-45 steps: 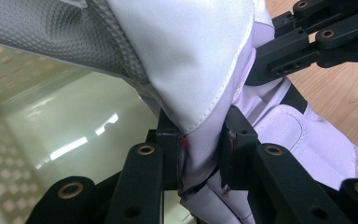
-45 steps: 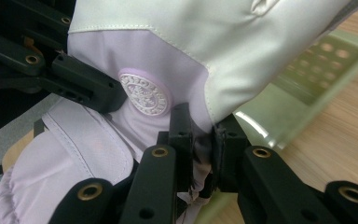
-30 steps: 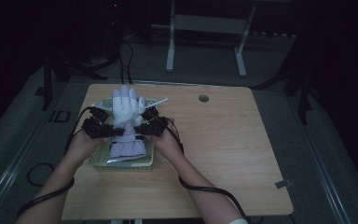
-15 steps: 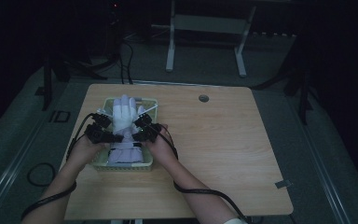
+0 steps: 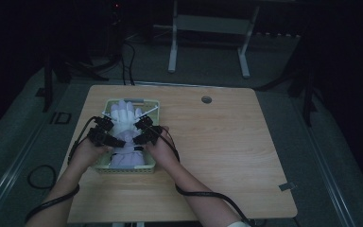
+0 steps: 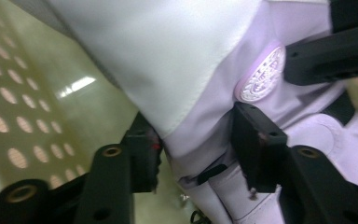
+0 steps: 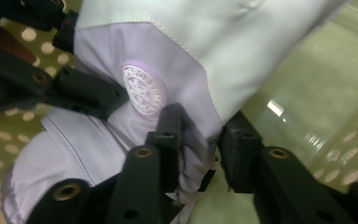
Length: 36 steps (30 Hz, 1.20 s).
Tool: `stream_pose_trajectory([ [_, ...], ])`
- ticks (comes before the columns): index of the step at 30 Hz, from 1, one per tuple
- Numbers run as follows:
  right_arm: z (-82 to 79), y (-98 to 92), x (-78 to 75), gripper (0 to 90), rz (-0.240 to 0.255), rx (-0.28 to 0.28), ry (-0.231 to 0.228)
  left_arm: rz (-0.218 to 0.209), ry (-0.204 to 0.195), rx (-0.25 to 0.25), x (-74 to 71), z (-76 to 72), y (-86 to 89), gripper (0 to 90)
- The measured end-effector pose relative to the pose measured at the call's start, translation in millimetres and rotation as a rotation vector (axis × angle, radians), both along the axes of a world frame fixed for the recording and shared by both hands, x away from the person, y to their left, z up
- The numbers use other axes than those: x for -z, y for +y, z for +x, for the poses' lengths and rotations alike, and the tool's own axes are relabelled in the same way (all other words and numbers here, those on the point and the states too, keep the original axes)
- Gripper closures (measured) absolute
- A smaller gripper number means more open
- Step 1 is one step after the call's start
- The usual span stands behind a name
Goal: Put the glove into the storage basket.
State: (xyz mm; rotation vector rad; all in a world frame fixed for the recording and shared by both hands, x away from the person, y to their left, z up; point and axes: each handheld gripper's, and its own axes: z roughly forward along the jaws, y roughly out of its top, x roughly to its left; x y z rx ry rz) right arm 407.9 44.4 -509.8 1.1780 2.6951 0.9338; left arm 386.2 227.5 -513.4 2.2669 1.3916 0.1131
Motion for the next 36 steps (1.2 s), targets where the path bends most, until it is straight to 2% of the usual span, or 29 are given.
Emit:
stream_pose_trajectory([
  [1, 0.1, -0.9, -0.6, 61.4, 0.013, -0.001, -0.004, 0.018, 0.003, -0.001, 0.8, 0.7, -2.4, 52.2],
  [2, -0.3, -2.8, -3.5, 59.7, 0.014, 0.022, -0.027, 0.028, 0.002, -0.005, 1.2, 1.4, -4.5, 50.0],
  [5, 0.3, -5.7, -5.3, 57.7, 0.021, 0.018, -0.035, 0.060, -0.003, -0.006, 1.3, 2.5, -9.8, 49.4],
  [6, 2.3, -11.5, -7.9, 55.4, 0.044, 0.017, -0.037, 0.057, -0.013, -0.008, 0.9, 2.1, -11.1, 47.2],
  [7, 2.3, -11.5, -7.9, 55.4, 0.044, 0.017, -0.037, 0.049, -0.022, -0.006, -0.2, 1.5, -11.3, 47.2],
  [8, 4.0, -17.9, -12.5, 52.7, 0.074, 0.013, -0.039, 0.044, -0.033, -0.007, -1.6, 1.1, -10.6, 40.5],
  [9, 4.0, -17.9, -12.5, 52.7, 0.074, 0.013, -0.039, 0.035, -0.045, -0.014, -3.5, 0.2, -9.8, 36.6],
  [10, 4.2, -20.8, -15.0, 51.6, 0.085, 0.006, -0.050, 0.025, -0.057, -0.012, -5.2, -1.3, -8.8, 36.6],
  [12, 4.8, -26.2, -18.9, 48.2, 0.105, -0.008, -0.050, -0.009, -0.081, 0.000, -8.9, -4.6, -6.8, 23.5],
  [14, 5.1, -31.1, -21.3, 43.5, 0.115, -0.028, -0.072, -0.027, -0.119, -0.004, -14.1, -8.3, -5.4, 20.8],
  [16, 5.1, -36.0, -23.3, 41.5, 0.127, -0.030, -0.073, -0.033, -0.182, -0.019, -18.3, -11.9, -5.4, 15.0],
  [18, 4.0, -39.8, -25.1, 39.6, 0.132, -0.039, -0.078, -0.047, -0.235, -0.033, -23.0, -15.7, -5.4, 14.8],
  [19, 3.4, -41.3, -25.9, 38.8, 0.144, -0.049, -0.080, -0.060, -0.252, -0.040, -24.9, -17.4, -5.3, 14.8],
  [20, 3.4, -41.3, -25.9, 38.8, 0.144, -0.049, -0.080, -0.060, -0.252, -0.040, -24.9, -17.4, -5.3, 14.8],
  [21, 2.5, -42.8, -26.9, 35.4, 0.152, -0.058, -0.081, -0.085, -0.279, -0.048, -27.5, -20.5, -6.0, 14.8],
  [27, -3.0, -50.3, -35.7, 30.9, 0.182, -0.079, -0.104, -0.088, -0.307, -0.045, -31.0, -28.6, -9.1, 14.8],
  [30, -5.0, -53.6, -38.8, 28.6, 0.198, -0.089, -0.101, -0.085, -0.310, -0.043, -31.0, -31.7, -11.1, 14.8],
  [36, -7.9, -61.6, -40.1, 21.7, 0.203, -0.126, -0.093, -0.107, -0.317, -0.042, -29.5, -36.6, -17.1, 14.8],
])
